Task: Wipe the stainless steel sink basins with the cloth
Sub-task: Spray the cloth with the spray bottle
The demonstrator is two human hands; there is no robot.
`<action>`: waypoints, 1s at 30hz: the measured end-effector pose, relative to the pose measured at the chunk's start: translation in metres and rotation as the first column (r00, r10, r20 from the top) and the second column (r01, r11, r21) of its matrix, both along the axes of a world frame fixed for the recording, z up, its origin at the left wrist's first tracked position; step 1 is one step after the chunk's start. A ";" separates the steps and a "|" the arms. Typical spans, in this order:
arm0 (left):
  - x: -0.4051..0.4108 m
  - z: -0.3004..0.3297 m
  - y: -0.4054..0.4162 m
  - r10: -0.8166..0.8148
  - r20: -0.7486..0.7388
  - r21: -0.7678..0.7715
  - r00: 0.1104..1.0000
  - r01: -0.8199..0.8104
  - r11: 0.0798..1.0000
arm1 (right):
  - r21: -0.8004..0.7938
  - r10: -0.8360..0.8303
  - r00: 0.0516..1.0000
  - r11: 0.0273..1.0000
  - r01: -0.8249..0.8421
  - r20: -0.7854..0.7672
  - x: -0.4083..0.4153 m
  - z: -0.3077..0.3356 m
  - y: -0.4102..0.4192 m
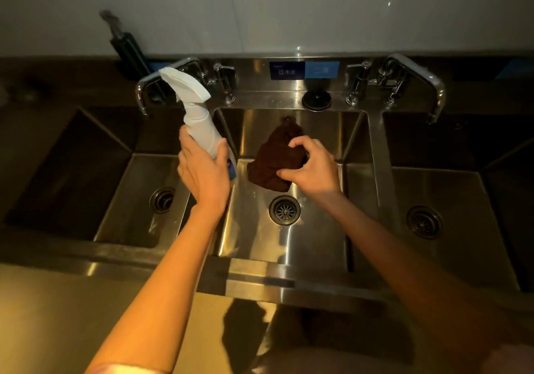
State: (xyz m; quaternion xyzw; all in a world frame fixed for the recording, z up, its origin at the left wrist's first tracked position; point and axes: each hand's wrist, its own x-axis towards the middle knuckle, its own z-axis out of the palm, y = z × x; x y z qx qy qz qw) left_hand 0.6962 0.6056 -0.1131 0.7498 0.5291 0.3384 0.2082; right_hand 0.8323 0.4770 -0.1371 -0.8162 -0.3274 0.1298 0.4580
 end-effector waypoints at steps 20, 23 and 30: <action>-0.205 0.023 -0.033 0.396 0.056 -0.006 0.917 -0.396 0.918 | 0.004 0.441 0.897 0.897 -0.441 -0.013 -0.164 0.023 0.048; -0.241 0.024 -0.014 0.431 0.062 0.004 0.900 -0.432 0.902 | 0.002 0.464 0.886 0.886 -0.464 -0.005 -0.198 0.026 0.071; -0.328 0.030 0.039 0.458 0.049 0.010 0.888 -0.459 0.888 | 0.006 0.484 0.874 0.875 -0.484 -0.038 -0.286 0.034 0.129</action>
